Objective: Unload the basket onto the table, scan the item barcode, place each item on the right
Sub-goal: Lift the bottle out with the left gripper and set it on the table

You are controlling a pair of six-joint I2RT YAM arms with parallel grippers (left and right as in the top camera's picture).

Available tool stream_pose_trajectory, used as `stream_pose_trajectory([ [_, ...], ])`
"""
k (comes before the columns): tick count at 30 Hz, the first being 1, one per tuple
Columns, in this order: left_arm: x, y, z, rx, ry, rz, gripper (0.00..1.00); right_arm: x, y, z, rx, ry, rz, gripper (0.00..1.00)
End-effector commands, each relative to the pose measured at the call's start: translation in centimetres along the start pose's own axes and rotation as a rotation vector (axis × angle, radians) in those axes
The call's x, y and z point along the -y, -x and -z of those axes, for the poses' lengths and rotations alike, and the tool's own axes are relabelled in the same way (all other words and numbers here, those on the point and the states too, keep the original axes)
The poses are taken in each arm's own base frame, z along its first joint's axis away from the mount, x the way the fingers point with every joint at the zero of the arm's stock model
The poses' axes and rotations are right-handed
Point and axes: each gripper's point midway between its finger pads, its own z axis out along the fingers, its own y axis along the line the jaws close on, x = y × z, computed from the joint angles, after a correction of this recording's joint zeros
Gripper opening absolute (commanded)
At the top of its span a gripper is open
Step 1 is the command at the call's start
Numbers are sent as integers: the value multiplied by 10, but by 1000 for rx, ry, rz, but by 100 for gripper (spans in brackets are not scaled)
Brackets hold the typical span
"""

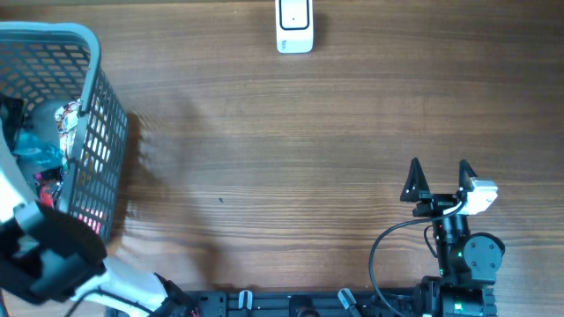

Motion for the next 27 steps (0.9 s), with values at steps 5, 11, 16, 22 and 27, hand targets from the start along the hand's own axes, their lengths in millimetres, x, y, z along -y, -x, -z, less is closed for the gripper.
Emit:
stream_pose_trajectory([
  [5, -13, 27, 122, 183, -253, 87, 4, -4, 2, 0, 8, 19, 7, 100],
  [11, -19, -1, 238, 194, -641, 78, 4, -4, 2, 0, 8, 19, 7, 100],
  [16, -9, -36, 304, 99, -950, 13, 4, -4, 2, 0, 8, 19, 7, 100],
  [22, 35, -89, 330, -75, -1115, -157, 4, -4, 2, 0, 8, 19, 7, 100],
  [27, 108, -169, 329, -229, -1162, -390, 4, -4, 2, 0, 8, 19, 7, 100],
])
